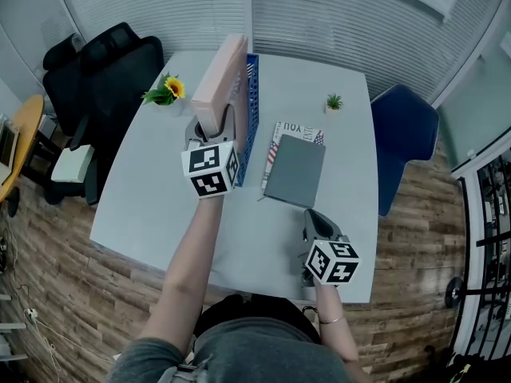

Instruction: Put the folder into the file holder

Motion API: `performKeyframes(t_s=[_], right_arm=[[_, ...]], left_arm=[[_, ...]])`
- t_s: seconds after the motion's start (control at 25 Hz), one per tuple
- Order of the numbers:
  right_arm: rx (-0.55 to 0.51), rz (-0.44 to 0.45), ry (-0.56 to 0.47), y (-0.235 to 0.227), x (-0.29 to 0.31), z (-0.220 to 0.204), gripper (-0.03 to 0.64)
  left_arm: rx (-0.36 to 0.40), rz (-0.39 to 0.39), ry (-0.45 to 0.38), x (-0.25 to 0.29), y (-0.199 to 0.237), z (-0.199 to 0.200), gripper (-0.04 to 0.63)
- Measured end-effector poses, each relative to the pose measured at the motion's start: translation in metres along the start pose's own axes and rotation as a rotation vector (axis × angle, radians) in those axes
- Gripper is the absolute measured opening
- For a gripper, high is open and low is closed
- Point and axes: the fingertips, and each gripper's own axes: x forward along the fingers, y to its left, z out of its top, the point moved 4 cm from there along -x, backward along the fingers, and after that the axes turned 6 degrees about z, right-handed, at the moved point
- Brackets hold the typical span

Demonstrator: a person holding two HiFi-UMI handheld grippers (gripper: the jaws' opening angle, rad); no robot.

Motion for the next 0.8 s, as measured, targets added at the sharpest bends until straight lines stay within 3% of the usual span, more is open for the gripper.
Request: performKeyframes(t_s=[0.8], right_arm=[[-0.003,0.015,0.007,0.003,-0.001,-0.004,0.006]], left_arm=[[0.024,-0.025,0.131,-0.001,-0.007,-0.043,0.172]])
